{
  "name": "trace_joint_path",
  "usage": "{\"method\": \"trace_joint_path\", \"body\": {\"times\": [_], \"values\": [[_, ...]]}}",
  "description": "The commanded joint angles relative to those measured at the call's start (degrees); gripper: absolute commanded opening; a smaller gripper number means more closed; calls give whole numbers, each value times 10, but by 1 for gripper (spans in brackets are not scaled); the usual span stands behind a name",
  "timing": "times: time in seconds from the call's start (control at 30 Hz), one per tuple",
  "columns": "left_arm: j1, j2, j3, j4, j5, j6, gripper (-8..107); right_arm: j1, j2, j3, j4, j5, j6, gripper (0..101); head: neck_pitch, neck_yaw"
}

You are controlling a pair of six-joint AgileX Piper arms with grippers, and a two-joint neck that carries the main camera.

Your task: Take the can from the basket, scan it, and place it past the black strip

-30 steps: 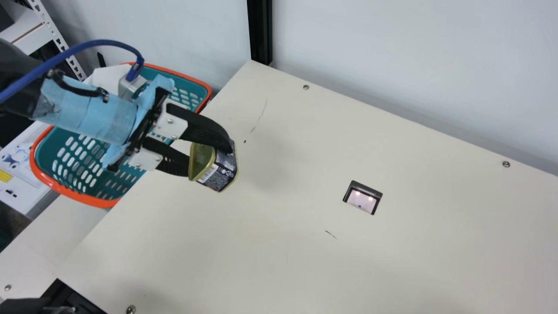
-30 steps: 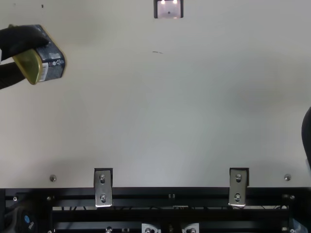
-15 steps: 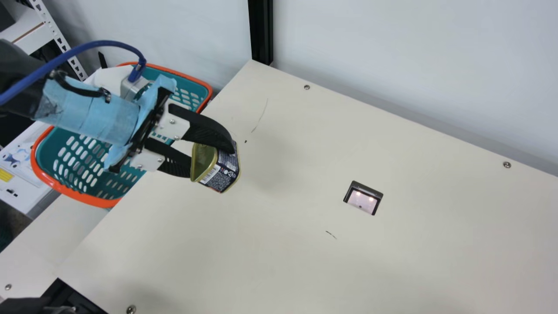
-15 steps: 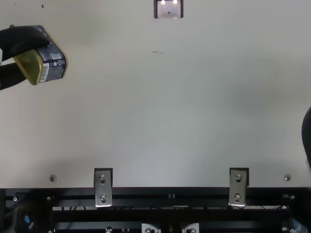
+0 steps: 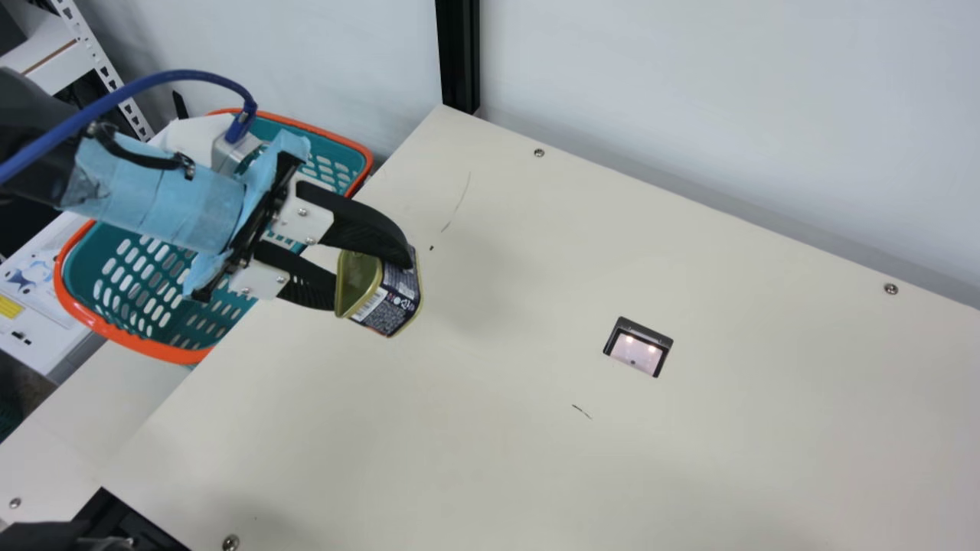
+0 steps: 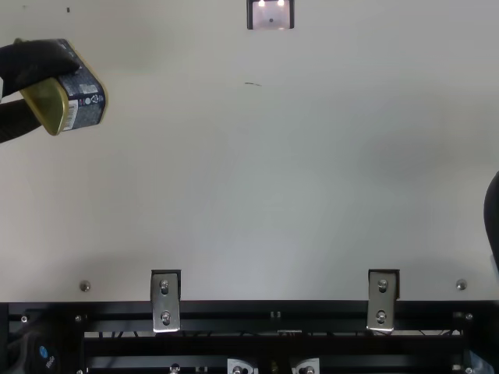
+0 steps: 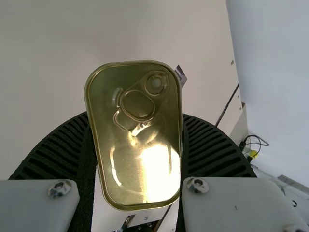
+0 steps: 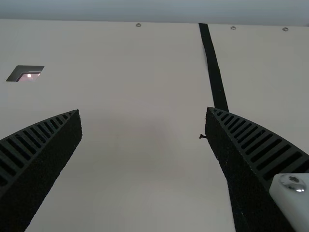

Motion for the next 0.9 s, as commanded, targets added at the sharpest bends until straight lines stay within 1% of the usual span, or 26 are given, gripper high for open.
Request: {"method": "trace_joint_path", "body": {"times": [0.0, 0.3, 0.53, 0.8, 0.87], "values": [[-11, -6, -4, 9, -12, 4, 10, 0, 0, 0, 0, 0, 0, 101, -15, -4], [-84, -39, -27, 54, -77, 18, 10, 0, 0, 0, 0, 0, 0, 101, -9, -83], [-148, -52, -44, 100, -124, 10, 10, 0, 0, 0, 0, 0, 0, 101, -3, -152], [-208, -58, -62, 148, -161, -12, 10, 0, 0, 0, 0, 0, 0, 101, 16, -208], [-222, -60, -65, 159, -167, -19, 10, 0, 0, 0, 0, 0, 0, 101, 16, -208]]}}
